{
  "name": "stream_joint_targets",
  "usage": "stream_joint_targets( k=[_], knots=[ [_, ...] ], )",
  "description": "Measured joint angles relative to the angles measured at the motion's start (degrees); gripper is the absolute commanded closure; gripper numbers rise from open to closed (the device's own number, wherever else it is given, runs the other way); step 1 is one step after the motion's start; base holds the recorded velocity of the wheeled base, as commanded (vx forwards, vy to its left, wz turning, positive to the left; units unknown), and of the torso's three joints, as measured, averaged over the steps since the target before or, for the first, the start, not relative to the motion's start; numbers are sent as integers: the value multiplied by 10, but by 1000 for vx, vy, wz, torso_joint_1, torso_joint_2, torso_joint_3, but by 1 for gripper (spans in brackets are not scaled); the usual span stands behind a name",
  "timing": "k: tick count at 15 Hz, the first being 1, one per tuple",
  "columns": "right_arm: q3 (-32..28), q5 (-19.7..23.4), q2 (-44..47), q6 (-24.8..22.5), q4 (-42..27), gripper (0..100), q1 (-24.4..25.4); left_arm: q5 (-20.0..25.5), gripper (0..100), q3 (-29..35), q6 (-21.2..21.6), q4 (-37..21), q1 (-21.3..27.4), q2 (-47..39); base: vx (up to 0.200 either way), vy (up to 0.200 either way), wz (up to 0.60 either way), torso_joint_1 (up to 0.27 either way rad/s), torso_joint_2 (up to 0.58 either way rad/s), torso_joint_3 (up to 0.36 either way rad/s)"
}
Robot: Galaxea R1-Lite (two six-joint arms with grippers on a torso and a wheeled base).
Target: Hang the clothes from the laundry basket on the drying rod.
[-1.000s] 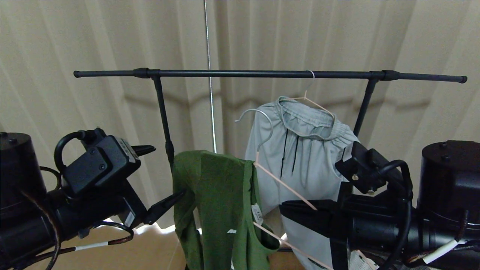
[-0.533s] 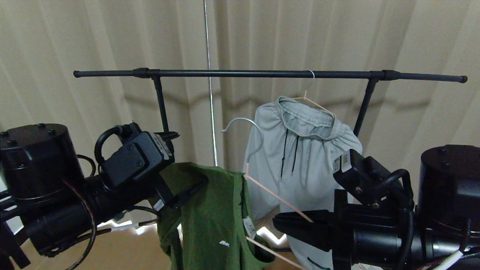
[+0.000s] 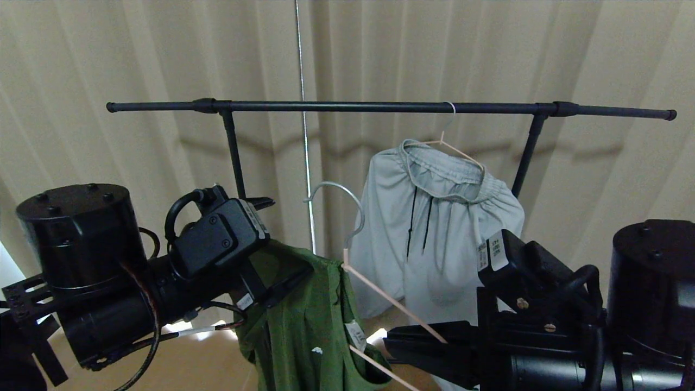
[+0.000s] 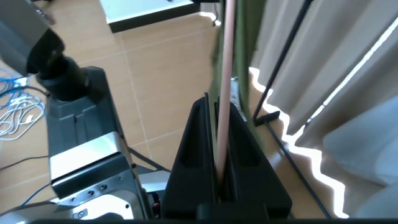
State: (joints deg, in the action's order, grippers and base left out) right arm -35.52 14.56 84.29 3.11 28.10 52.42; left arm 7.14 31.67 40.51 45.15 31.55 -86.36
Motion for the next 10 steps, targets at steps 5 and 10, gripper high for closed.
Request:
stream_joint_targets(
  k=[5,10],
  knots=[
    [-1,-1,0,0,0,100,6,1,100,-4,0,0,0,0,0,0,0,0,0,0],
    [-4,-2,7,0,0,100,6,0,100,-12,0,1,0,-2,0,0,0,0,0,0]
  ],
)
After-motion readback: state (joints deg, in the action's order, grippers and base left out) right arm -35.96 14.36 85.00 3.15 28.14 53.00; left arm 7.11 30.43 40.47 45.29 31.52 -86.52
